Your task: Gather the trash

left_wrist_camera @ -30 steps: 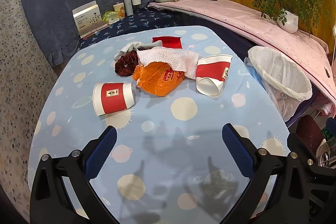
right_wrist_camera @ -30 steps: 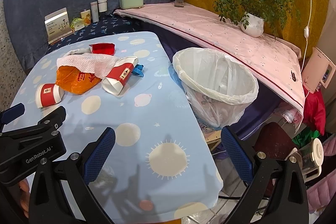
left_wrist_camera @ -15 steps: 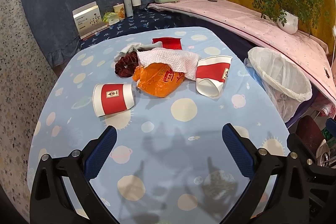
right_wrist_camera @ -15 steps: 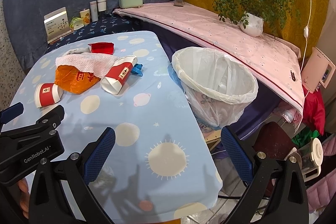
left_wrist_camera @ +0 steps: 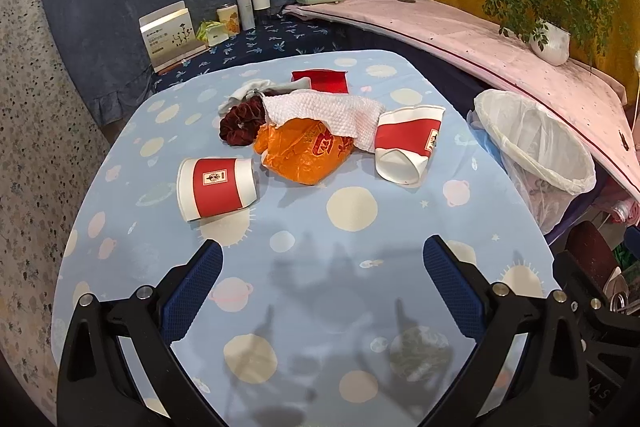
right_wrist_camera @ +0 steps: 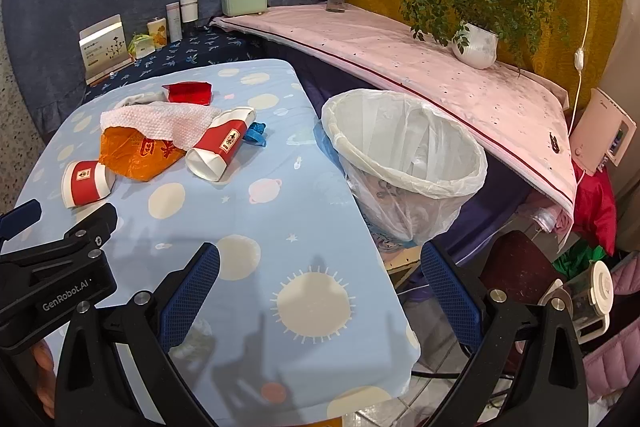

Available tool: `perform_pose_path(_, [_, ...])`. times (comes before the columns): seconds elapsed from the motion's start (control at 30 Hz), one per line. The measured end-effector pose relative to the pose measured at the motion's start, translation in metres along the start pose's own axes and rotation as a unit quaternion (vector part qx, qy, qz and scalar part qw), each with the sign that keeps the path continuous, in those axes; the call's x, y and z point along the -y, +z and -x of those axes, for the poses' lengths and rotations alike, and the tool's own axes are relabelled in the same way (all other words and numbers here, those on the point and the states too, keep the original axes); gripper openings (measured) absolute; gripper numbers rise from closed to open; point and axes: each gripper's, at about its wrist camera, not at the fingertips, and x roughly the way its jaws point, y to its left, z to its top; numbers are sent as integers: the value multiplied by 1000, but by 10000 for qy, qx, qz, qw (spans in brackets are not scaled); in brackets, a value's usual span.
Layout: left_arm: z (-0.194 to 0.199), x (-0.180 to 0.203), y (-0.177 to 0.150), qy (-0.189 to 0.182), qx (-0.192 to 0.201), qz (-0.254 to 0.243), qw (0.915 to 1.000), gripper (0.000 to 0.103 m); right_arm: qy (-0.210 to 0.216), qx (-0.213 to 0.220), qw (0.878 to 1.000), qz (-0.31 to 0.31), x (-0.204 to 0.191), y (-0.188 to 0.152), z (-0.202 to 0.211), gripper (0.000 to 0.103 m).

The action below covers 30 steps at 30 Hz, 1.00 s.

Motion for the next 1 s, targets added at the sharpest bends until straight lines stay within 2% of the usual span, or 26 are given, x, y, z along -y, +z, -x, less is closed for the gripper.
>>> perform_pose_path(1.0, [-1,-2,4,-25,30,-17,10000,96,-136,65,9999,-12,0,5,0,96])
